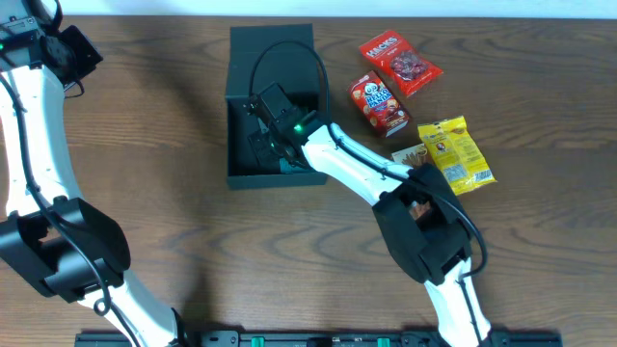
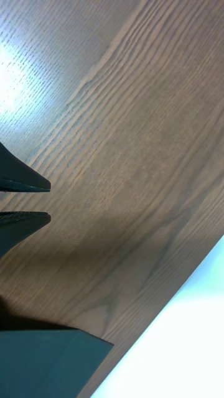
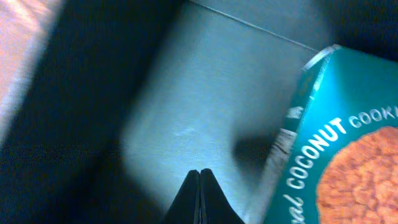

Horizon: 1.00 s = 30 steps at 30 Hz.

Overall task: Pack container
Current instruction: 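Carry the cookie box into the black box and lower it, then release the cookie box upright against the box's right wall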

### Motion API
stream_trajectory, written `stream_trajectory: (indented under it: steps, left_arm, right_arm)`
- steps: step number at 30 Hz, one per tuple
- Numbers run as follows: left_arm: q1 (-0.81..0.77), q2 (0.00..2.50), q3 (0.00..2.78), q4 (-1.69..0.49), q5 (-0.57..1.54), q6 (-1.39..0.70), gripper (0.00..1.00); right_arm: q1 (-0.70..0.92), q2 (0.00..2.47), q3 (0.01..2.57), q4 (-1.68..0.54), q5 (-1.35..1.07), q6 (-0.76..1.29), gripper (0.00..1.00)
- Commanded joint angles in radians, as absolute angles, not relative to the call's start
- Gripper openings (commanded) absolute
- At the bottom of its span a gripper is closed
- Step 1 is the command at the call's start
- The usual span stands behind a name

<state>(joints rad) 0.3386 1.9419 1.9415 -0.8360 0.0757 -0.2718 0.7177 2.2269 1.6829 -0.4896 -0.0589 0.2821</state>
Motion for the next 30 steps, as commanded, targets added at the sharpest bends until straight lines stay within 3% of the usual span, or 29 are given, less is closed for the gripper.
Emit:
stream_trajectory:
  steps: [1,13,30]
  left_arm:
    - [0.34,1.958,1.939,-0.841,0.083,-0.258,0.13]
    - [0.34,1.958,1.939,-0.844,0.102,-0.258,0.13]
    - [0.331,1.958,1.918,-0.888,0.109,-0.257,0.12]
  right_arm:
    - [0.729,2.232,1.692,-0.495,0.072,0.321,0.01]
    - [0.723,2.239,1.692,-0.567,0.169,0.465,0.01]
    - [0.715,2.158,1.757,-0.597,0.115,0.384,0.01]
